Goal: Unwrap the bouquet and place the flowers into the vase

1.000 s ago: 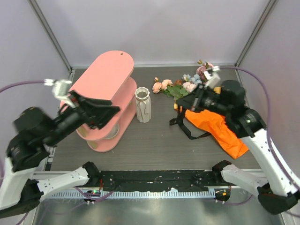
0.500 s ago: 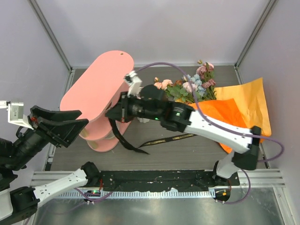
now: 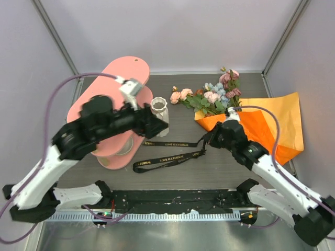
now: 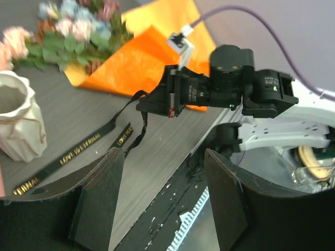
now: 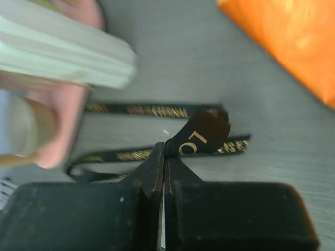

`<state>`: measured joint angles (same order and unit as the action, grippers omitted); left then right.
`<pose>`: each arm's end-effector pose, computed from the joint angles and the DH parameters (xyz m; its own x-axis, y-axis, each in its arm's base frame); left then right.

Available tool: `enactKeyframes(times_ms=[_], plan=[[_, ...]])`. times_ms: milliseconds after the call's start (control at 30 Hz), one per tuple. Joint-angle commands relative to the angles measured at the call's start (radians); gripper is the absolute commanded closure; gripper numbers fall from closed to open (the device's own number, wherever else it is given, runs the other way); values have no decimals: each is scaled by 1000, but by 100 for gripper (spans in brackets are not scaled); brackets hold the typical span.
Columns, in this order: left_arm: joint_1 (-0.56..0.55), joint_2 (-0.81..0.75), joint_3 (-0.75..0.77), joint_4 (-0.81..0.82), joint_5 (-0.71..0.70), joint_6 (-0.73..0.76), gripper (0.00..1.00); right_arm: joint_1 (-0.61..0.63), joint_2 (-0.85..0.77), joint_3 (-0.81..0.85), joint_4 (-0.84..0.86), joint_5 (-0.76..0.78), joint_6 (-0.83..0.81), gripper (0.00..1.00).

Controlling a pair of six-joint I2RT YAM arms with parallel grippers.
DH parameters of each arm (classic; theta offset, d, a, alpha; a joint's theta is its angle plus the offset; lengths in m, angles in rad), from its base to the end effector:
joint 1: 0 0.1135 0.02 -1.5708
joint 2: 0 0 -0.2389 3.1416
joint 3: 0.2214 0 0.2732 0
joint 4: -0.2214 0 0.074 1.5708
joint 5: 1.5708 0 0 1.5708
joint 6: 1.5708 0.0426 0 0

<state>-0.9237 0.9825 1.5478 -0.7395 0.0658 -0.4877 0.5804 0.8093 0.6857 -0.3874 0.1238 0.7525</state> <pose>0.1154 -0.1573 0.4855 -0.4837 -0.1355 -0.8647 0.6888 0.5506 -0.4716 0.1939 0.1209 0.2562 -0.6089 0.4118 -0.6780 -0.0520 0.8322 0.5521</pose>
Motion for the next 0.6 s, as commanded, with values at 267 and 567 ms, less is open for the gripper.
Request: enactKeyframes(times_ms=[267, 567], plan=[[-4, 136, -135, 180, 52, -25, 36, -33, 454, -74, 271, -279, -108, 99], [-4, 27, -190, 150, 28, -22, 35, -13, 672, -75, 381, -187, -68, 99]])
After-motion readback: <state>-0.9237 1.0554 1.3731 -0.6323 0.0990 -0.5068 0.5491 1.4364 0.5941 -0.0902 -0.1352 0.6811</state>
